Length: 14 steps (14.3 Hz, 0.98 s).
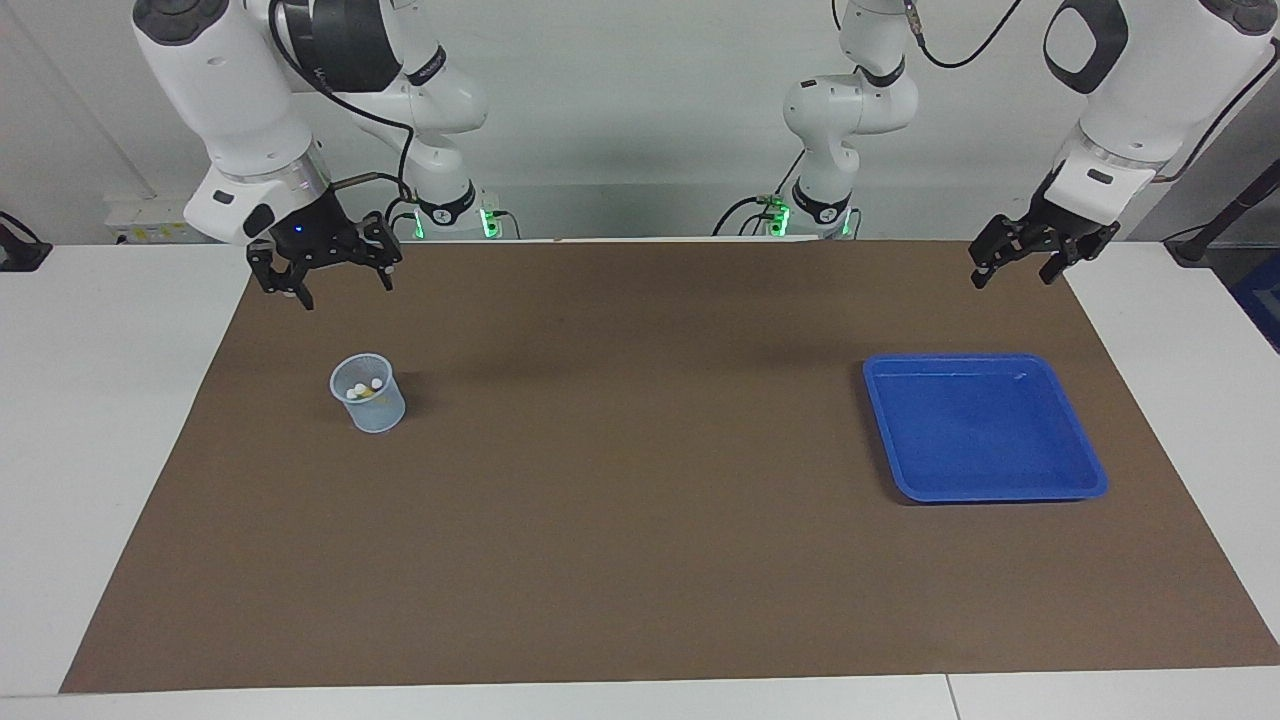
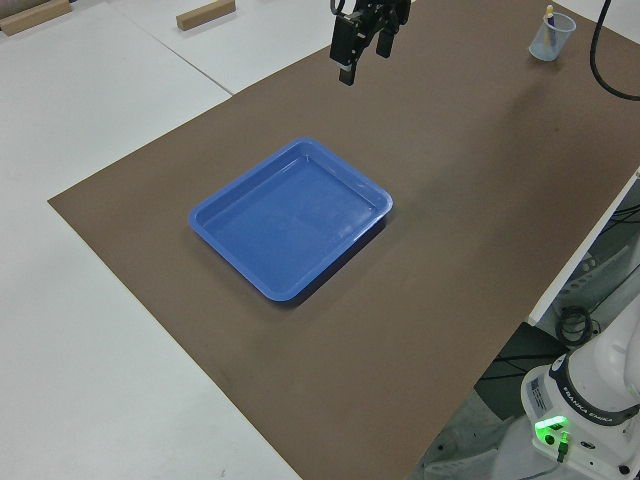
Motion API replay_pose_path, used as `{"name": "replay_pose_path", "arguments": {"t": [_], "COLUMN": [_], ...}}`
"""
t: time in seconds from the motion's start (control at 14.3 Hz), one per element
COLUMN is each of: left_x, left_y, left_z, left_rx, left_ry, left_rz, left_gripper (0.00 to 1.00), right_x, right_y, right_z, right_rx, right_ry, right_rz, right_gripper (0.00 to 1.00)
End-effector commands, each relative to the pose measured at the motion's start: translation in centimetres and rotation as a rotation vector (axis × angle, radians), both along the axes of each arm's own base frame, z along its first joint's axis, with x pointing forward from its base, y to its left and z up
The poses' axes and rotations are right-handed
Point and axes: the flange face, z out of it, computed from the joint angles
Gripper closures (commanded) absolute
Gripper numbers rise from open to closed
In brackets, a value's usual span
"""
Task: Transfer and insert pens with both arms
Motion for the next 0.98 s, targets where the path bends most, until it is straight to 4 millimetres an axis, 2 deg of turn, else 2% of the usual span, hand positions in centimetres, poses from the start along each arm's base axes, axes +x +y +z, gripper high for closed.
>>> {"name": "replay_pose_path", "arguments": {"t": [0.0,0.14,0.91], "left_x": [-0.08,-0.07,-0.03], "left_y": [0.05,0.13,0.14], "left_z": [0.13,0.15,0.25], "left_rx": [0.021,0.021,0.023], "left_ry": [-0.008,-0.009,-0.014], "left_rz": [-0.009,-0.008,-0.008], "left_gripper": [0.00,0.00,0.00], "right_x": [0.18,0.22,0.14], "right_y": [0.89,1.06,0.31], "right_z": [0.27,0.25,0.30], "right_rx": [0.028,0.027,0.060], "right_ry": [-0.006,-0.005,0.012], "right_rz": [-0.073,-0.130,-0.192], "right_gripper": [0.00,0.00,0.00]}}
